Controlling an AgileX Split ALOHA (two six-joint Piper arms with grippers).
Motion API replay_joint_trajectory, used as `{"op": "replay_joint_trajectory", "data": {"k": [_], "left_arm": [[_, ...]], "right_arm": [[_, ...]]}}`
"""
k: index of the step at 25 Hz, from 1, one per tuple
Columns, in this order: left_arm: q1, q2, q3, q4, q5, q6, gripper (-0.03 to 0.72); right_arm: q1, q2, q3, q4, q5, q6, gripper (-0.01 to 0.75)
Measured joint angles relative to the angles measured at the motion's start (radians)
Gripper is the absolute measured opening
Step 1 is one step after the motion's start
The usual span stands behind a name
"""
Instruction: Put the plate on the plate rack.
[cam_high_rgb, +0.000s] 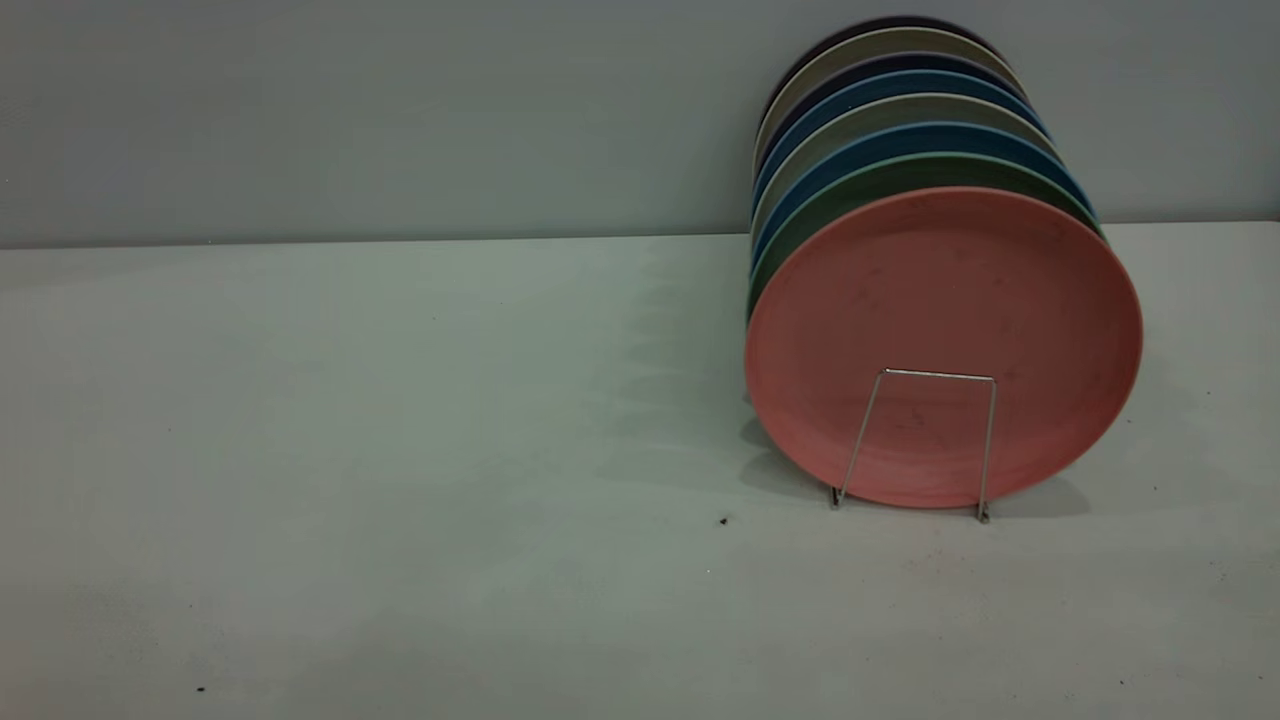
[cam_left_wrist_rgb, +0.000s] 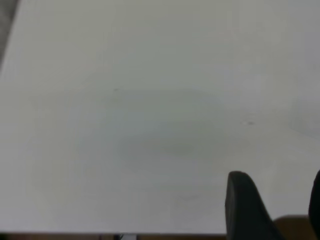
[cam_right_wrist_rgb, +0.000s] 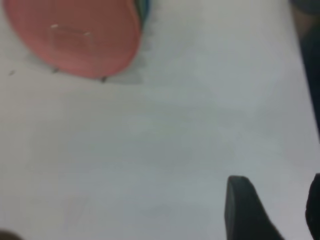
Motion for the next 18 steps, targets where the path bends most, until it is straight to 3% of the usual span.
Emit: {"op": "replay_joint_trajectory", "data": {"k": [3, 18], "left_arm": [[0.032, 0.000, 0.000, 0.000, 0.000, 0.000, 0.352], [0.031, 0.000, 0.000, 0.000, 0.000, 0.000, 0.352]], "right_arm": [[-0.027, -0.001, 0.000, 0.000, 0.001, 0.000, 0.315], [-0.029, -0.001, 0.001, -0.001, 0.000, 0.001, 0.314]]}}
